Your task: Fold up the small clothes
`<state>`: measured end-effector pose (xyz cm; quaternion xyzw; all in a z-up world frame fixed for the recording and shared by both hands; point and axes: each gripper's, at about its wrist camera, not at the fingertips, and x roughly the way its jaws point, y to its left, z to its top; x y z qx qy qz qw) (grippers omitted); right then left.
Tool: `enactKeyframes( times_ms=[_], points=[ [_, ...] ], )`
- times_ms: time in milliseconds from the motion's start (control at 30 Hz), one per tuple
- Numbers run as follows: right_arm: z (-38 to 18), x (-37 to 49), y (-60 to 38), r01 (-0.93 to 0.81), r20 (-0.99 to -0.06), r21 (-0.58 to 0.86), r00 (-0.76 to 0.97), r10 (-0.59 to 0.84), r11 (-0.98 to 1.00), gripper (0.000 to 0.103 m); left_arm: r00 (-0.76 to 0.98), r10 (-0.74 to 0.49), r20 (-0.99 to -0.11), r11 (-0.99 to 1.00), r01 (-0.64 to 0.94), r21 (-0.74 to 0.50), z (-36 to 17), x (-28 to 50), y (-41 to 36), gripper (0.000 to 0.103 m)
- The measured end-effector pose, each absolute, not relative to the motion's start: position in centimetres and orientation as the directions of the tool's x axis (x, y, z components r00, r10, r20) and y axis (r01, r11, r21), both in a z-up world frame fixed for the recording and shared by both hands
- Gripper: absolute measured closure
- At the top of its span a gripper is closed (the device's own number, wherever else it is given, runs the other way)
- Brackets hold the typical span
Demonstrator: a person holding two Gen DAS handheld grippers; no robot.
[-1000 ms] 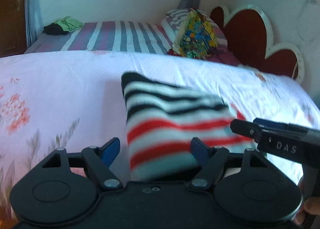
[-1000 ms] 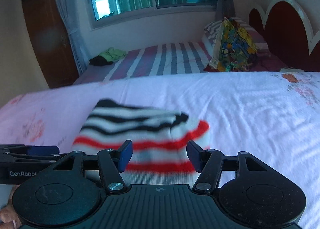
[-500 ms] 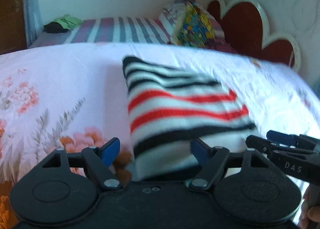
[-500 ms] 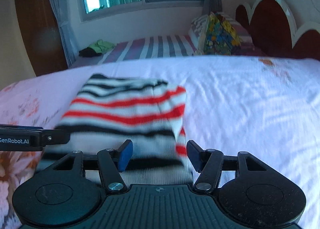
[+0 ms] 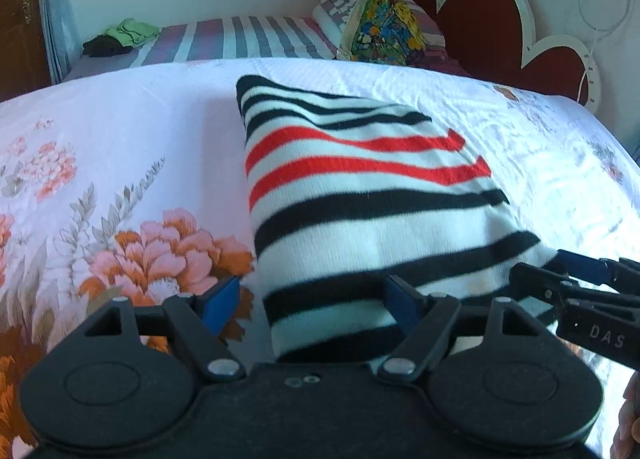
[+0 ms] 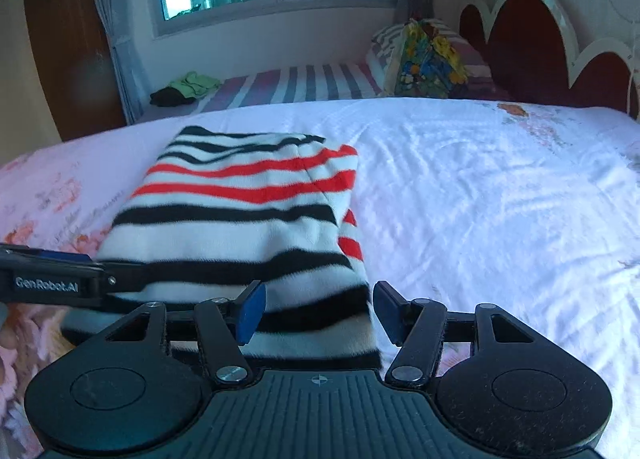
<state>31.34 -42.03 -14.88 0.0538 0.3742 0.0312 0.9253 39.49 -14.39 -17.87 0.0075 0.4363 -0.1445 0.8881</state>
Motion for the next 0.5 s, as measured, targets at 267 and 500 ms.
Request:
enactKeyframes(
  times_ms=[267, 500],
  points=[
    [-13.4, 30.1, -41.8, -0.02, -0.638, 0.143, 0.762, 0.108, 0.99, 0.057, 0.565, -0.259, -0.783, 0.956, 0.267, -0.123, -18.7, 39.4, -14.3, 0.024],
    [-16.2, 31.1, -42.7, 0.014, -0.72, 0.194, 0.681, 0.132, 0.981, 0.065, 0.554, -0.284, -0.782, 0.946, 0.293, -0.136, -19.4, 39.4, -13.5, 0.023]
  ],
)
